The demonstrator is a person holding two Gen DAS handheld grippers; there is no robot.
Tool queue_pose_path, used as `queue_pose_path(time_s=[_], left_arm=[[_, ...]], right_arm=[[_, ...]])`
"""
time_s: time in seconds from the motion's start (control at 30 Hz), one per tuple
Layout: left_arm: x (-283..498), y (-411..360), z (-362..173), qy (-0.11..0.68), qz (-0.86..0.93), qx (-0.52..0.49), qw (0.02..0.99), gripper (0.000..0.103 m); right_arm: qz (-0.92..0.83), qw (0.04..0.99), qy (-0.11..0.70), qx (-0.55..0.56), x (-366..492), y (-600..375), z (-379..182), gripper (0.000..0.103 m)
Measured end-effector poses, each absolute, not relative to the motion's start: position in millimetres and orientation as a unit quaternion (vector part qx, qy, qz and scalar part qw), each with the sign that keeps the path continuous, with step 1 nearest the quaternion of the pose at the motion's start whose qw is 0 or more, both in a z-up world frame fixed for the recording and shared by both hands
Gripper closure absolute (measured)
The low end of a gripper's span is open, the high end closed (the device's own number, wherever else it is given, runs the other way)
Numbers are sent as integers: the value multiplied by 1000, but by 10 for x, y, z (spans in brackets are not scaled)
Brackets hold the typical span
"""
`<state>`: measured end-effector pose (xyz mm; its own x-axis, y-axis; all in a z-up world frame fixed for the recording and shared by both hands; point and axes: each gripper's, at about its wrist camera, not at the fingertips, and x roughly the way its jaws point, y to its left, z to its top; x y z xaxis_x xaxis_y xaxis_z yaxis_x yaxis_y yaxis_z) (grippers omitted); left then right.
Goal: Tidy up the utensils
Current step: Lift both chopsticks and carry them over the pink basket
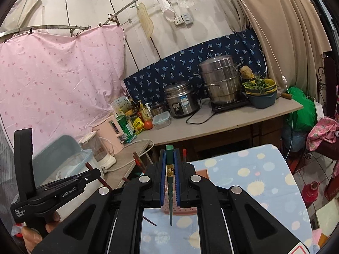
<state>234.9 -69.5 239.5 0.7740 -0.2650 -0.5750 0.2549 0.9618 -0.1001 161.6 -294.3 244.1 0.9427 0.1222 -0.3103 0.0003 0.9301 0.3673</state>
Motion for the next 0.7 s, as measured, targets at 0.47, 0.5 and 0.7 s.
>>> queue_pose_path(time_s=[0.47, 0.5, 0.7], left_arm=[[2914, -870, 2833, 256, -131, -7, 958, 96], [2958, -880, 2812, 258, -130, -6, 957, 96], [3175, -913, 2606, 273, -126, -4, 954, 96]], right_arm=[[23, 969, 163, 183, 2478, -2985, 2660, 96], [22, 969, 168, 181, 2524, -2972, 2616, 96], [19, 963, 201, 176, 2778, -2923, 2299, 96]])
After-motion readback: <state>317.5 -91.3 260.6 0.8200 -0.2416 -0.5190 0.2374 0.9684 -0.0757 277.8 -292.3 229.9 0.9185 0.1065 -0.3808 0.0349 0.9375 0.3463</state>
